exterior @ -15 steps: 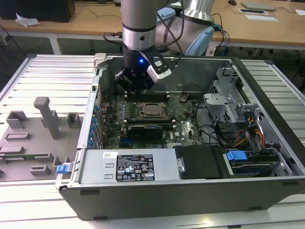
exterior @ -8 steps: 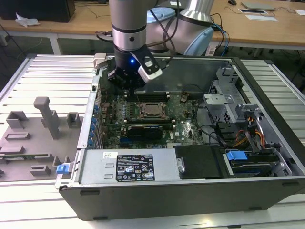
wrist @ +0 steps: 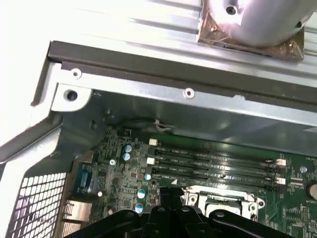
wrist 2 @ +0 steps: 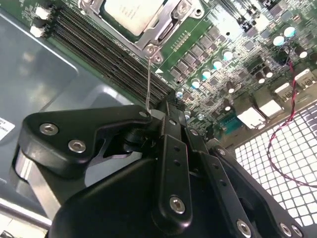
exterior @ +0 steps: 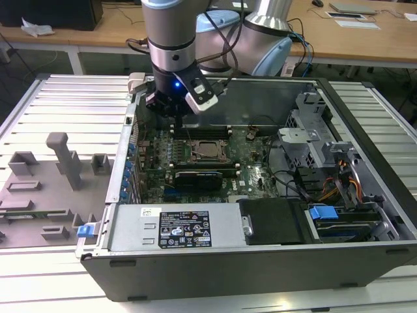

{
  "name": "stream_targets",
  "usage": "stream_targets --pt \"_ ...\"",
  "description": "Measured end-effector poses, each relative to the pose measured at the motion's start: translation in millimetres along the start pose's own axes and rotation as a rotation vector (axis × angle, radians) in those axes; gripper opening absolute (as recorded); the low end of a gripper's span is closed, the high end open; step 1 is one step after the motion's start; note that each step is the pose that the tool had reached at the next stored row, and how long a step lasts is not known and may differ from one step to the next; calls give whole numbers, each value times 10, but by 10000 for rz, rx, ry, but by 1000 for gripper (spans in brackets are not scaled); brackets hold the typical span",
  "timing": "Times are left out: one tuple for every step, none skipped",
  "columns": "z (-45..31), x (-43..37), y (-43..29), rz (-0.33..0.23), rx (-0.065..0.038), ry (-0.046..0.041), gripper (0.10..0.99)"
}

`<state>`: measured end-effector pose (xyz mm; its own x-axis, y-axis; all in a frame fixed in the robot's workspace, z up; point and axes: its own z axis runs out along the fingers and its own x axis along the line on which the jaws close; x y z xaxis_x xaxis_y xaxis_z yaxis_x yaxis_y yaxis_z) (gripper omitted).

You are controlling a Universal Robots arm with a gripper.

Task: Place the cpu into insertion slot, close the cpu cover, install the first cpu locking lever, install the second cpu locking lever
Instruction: 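Install the first cpu locking lever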

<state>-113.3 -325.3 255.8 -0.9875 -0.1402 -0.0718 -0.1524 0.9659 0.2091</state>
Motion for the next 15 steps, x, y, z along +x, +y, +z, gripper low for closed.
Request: stream_targets --pt "2 -13 -3 -2 -4 1 106" --pt "3 -28 -6 -1 -10 0 106" --pt "5 -42 -9 0 -17 -1 106" --pt "9 -101 -24 2 -44 -5 106" --pt "12 -146 -41 7 -80 -12 106" --pt "15 -173 -52 10 -99 -15 106" --pt "16 -194 -60 10 -111 -16 106" --pt "20 -240 -79 13 -138 -22 106" --pt "22 -261 -88 15 -147 -24 106" --pt "23 -282 -96 16 -154 -24 106" --pt "25 -304 -104 14 -161 -25 106" --pt "28 -328 -112 14 -167 -28 106" --pt "30 -359 -123 18 -172 -29 106" --pt "32 -383 -131 18 -175 -29 106" --pt "32 -407 -138 16 -178 -28 106"
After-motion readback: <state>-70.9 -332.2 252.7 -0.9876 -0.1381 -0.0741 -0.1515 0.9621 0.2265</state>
